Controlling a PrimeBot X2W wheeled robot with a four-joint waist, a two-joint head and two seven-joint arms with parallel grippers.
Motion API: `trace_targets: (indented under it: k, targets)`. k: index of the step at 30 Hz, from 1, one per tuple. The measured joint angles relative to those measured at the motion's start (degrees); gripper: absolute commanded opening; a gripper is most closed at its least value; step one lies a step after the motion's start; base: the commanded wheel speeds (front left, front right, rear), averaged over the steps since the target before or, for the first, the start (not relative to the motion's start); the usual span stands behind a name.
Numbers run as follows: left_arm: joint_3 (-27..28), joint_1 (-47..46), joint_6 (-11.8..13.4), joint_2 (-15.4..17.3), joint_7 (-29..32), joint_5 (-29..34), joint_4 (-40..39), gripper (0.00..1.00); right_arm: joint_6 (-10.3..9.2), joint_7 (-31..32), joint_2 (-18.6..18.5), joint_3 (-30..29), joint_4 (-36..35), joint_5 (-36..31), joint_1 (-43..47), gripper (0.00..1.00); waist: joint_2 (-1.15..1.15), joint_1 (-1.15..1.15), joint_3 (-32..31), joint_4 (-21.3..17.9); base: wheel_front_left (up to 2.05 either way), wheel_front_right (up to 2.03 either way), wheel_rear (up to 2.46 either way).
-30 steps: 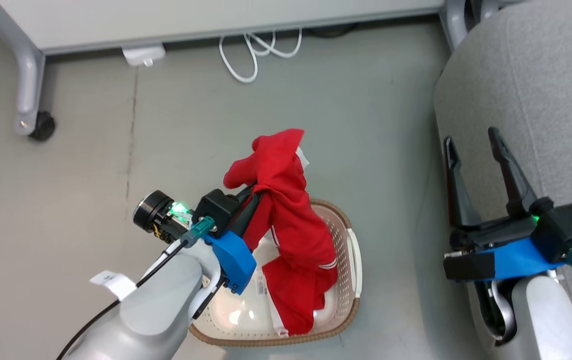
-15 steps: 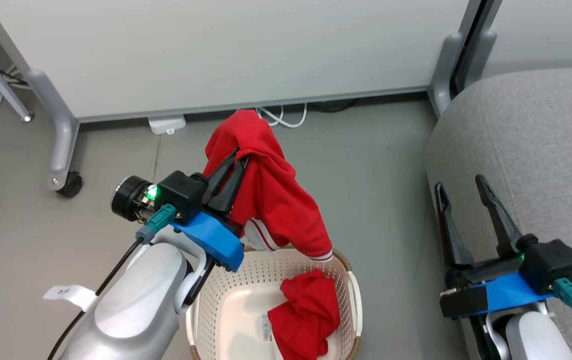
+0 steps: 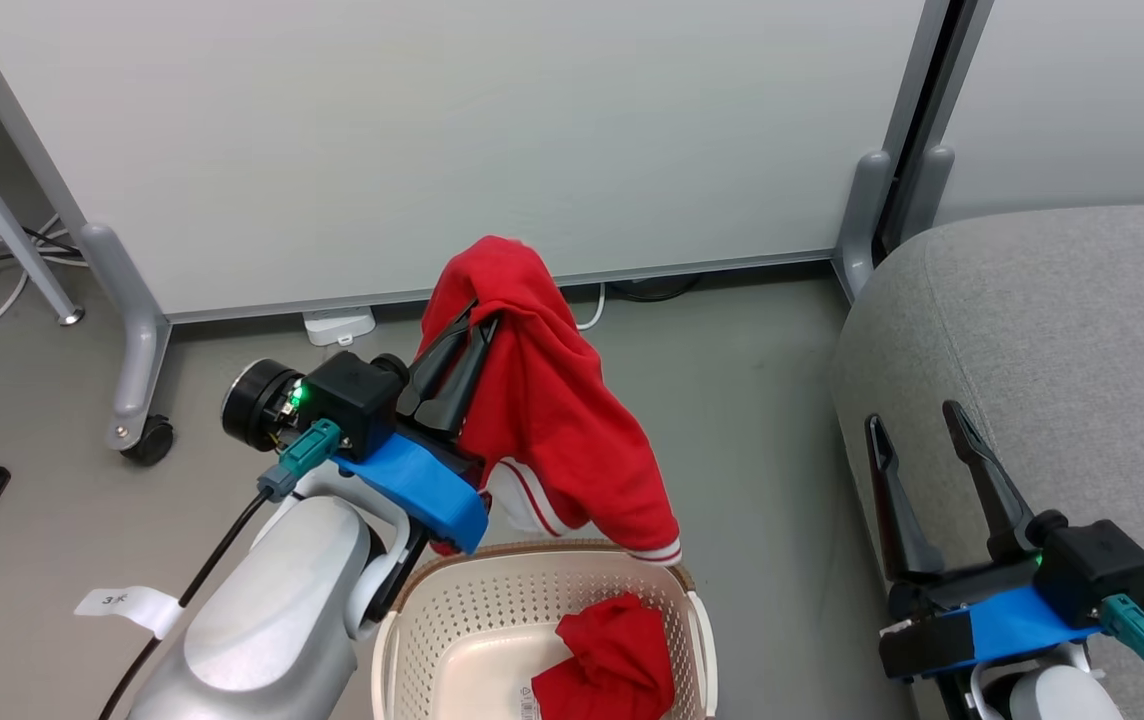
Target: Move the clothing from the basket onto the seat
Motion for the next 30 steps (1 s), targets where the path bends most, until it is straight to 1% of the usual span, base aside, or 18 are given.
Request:
trace_targets:
  k: [8,13,17,24,30]
  targets:
    - [-0.4,0.09,-0.31,-0.16,0.0,-0.16,-0.22,0.0,0.0,0.0,0.0,-0.15,-0.12,0.24,0.62,1.0,0.0,0.0,-0.02,0.0,0.0,0.0,0.0]
    - [-0.43,0.05,-0.41,-0.15,0.0,-0.14,-0.34,0.0,0.0,0.0,0.0,1.38,-0.35,-0.02,-0.49,1.0,0.0,0.0,0.61,0.08,0.0,0.0,0.0]
    - [-0.49,-0.15,-0.42,-0.18,0.0,0.2,-0.36,0.0,0.0,0.0,0.01,4.3,-0.52,-0.36,-3.71,1.0,0.0,0.01,1.17,0.09,0.0,0.0,0.0]
    - [-1.14,-1.64,-0.44,-0.94,0.0,0.92,-0.32,0.0,0.0,0.0,0.0,12.56,0.07,-0.24,-10.37,1.0,0.0,0.01,2.68,0.56,0.0,0.0,0.0]
    - [-1.64,-3.36,-0.45,-1.81,0.0,1.27,-0.33,0.0,0.0,0.0,0.01,18.3,3.27,0.81,-15.48,1.0,0.0,0.01,4.15,1.62,0.0,0.0,0.0]
